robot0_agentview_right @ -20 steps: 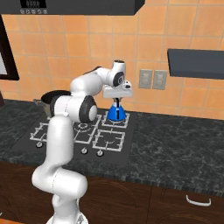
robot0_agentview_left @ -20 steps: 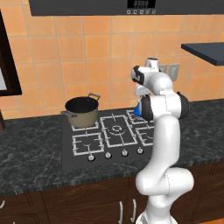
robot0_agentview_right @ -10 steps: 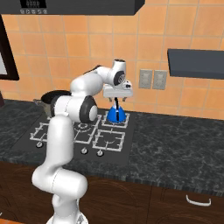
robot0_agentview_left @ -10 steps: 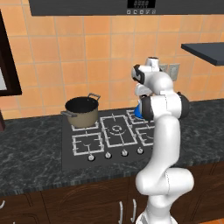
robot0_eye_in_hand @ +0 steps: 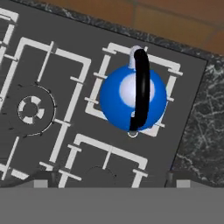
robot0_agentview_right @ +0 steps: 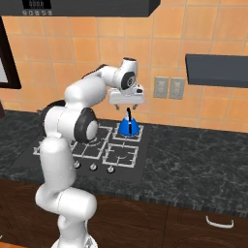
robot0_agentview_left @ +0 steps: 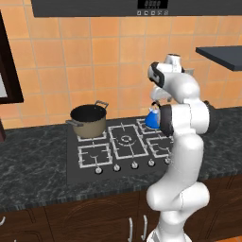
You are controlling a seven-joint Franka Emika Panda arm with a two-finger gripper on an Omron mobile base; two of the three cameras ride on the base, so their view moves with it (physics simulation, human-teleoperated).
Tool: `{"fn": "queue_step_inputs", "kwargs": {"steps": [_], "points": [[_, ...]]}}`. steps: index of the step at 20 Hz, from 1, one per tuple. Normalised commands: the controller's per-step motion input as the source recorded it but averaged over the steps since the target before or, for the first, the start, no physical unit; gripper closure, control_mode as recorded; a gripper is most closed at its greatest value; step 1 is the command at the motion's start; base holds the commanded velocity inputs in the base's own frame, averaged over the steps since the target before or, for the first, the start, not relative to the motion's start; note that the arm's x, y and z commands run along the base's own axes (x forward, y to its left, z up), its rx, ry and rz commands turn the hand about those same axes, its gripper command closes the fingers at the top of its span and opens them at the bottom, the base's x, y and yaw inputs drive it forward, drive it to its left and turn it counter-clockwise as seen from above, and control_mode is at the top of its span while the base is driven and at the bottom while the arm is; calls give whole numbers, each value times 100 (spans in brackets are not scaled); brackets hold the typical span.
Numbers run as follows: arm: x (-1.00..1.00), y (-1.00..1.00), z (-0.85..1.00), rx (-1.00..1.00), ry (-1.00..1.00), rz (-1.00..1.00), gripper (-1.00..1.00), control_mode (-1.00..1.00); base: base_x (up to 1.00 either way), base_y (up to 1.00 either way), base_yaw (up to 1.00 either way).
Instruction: Pick the kettle from the counter and place it on a stove burner. Then turn the burner on.
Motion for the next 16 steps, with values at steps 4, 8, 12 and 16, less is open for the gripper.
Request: {"fn": "queue_step_inputs", "kwargs": {"steps": [4, 8, 12, 16], "points": [[-100, 28, 2, 0, 0, 0, -100, -100, 0, 0, 0], [-99, 20, 1, 0, -2, -3, -100, -100, 0, 0, 0], [-62, 3, 0, 0, 0, 0, -100, -100, 0, 0, 0], [-70, 15, 0, 0, 0, 0, -100, -100, 0, 0, 0]]}}
